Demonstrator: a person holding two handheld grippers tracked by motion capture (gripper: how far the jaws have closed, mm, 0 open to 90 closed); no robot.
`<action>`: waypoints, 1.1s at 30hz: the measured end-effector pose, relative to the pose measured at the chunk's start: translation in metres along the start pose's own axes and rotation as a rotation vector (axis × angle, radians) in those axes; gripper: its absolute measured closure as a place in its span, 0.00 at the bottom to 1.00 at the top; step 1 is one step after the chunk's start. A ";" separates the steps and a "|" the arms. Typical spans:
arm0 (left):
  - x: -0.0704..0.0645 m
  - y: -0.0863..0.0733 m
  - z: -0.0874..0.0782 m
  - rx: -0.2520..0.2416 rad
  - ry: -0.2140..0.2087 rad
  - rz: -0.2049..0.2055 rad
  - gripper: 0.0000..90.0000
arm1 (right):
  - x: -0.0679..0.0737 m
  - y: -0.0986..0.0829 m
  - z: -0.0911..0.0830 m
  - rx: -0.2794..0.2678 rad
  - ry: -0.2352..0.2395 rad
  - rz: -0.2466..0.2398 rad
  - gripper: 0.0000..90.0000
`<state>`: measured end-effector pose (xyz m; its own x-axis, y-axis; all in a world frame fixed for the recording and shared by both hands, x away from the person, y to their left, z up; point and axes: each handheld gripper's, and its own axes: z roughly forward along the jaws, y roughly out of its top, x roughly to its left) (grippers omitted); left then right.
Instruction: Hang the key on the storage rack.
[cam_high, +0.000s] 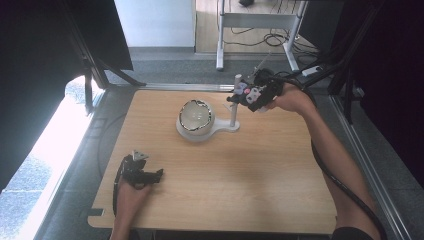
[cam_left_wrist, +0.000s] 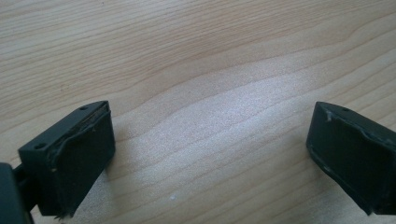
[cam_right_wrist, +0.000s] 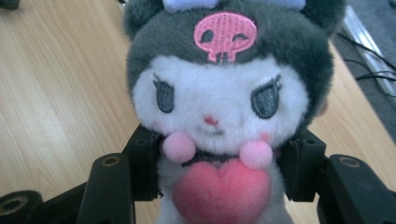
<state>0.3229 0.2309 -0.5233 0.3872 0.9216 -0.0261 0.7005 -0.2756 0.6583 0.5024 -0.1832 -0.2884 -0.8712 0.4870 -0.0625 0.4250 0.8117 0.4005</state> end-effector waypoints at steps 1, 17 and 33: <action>0.000 0.000 0.000 0.000 0.000 0.000 0.01 | 0.000 0.000 0.000 0.000 0.000 0.000 0.47; 0.000 0.000 0.000 -0.003 0.000 -0.003 0.01 | 0.004 -0.010 0.055 0.068 0.030 0.012 0.47; 0.000 0.000 0.000 -0.003 0.000 -0.004 0.01 | 0.005 -0.013 0.103 0.056 -0.035 -0.010 0.39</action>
<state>0.3227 0.2306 -0.5236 0.3848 0.9226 -0.0286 0.7003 -0.2716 0.6601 0.5180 -0.1581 -0.3876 -0.8668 0.4887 -0.0987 0.4299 0.8330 0.3483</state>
